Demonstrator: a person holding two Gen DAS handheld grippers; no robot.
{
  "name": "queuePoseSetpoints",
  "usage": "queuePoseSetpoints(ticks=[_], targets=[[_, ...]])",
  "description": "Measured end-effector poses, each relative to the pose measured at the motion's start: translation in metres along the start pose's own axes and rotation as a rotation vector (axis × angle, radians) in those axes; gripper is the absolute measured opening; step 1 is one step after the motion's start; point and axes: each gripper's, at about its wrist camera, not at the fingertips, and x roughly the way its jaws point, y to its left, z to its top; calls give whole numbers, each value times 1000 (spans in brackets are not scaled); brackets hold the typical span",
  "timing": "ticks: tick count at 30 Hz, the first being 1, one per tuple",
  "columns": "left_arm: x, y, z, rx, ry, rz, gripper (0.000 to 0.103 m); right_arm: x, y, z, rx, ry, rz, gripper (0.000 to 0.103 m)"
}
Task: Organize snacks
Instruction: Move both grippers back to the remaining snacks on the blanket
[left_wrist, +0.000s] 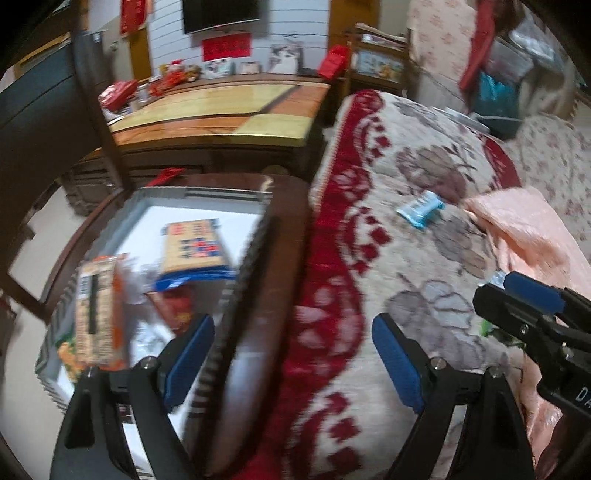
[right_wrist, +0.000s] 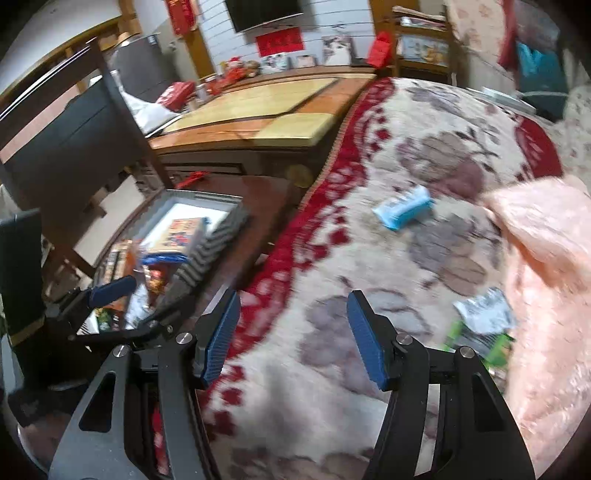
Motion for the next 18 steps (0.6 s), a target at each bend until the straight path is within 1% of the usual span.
queuePoseSetpoints(ticks=[9,18], targets=[[14,-51,2,79,28,-62,89,-19,-71,-24,115,4,-78,60],[34,-80,7,122,54,-79,89,-23,-111,-36,184,13,-108,60]])
